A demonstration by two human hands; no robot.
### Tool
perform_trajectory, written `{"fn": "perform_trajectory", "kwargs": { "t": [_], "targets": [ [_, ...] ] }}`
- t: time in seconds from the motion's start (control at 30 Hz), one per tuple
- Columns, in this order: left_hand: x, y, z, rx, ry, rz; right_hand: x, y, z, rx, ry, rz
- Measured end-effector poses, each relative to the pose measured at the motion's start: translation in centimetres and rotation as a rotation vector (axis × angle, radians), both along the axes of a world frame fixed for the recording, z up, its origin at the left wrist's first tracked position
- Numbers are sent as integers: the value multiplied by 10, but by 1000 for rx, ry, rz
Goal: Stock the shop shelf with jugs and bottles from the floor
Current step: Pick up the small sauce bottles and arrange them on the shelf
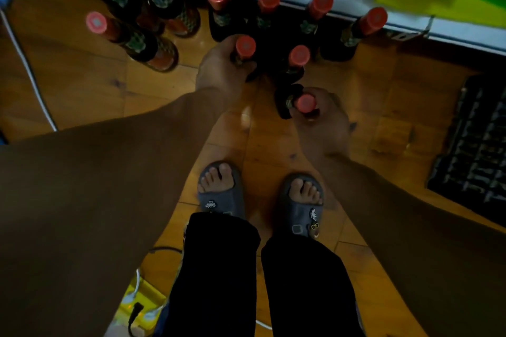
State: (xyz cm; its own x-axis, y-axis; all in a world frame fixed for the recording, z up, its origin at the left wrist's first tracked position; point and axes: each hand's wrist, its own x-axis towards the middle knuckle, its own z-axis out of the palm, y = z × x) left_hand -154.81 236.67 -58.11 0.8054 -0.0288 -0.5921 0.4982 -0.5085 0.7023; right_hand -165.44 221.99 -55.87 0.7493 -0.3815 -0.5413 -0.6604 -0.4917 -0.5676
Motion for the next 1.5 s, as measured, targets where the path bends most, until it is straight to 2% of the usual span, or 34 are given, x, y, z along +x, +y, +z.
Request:
{"fn": "perform_trajectory", "kwargs": {
  "t": [0.2, 0.37, 0.5, 0.7, 0.93, 1.07, 1.27, 1.5],
  "targets": [
    [-27, 18, 25, -17, -63, -9, -9, -4, 27, -10, -8, -21],
    [-37, 22, 98, -94, -39, 89, -11, -5, 105, 15, -10, 13],
    [-40, 27, 179, -172, -55, 121, -9, -6, 186, 2, -17, 51],
    [-27, 31, 339, -226, -148, 75, 10, -3, 347, 5, -148, 107],
    [-3, 27, 524, -191, -308, 21, 46, -9, 522, -166, -418, 165],
    [9, 26, 606, -125, -449, -39, 57, -13, 614, -204, -542, 118],
    [33, 18, 725, -208, -616, -77, 71, -24, 738, -345, -709, 117],
    [69, -6, 822, -289, -795, -97, 86, -34, 829, -382, -840, -25]
  ]
}}
